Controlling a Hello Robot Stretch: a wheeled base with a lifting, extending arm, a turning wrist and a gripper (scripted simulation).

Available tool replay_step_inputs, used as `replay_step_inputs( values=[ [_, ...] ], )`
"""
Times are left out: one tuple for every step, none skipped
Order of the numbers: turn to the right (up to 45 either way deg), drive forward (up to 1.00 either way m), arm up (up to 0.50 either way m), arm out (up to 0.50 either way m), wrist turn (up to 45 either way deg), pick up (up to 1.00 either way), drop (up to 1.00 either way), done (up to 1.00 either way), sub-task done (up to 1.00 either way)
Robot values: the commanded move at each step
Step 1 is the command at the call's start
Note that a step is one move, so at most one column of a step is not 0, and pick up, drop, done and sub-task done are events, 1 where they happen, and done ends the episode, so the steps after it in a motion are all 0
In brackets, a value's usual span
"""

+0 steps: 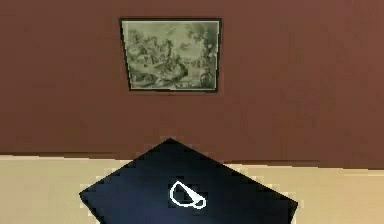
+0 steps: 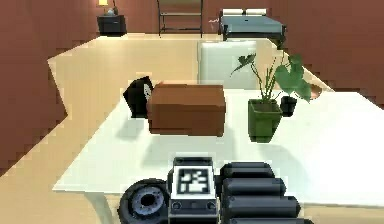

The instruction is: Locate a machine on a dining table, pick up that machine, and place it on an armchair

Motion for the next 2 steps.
replay_step_inputs(
  values=[
    [-45.0, 0.0, 0.0, 0.0, 0.0, 0.0, 0.0, 0.0, 0.0],
    [-30.0, 0.0, 0.0, 0.0, 0.0, 0.0, 0.0, 0.0, 0.0]
  ],
)
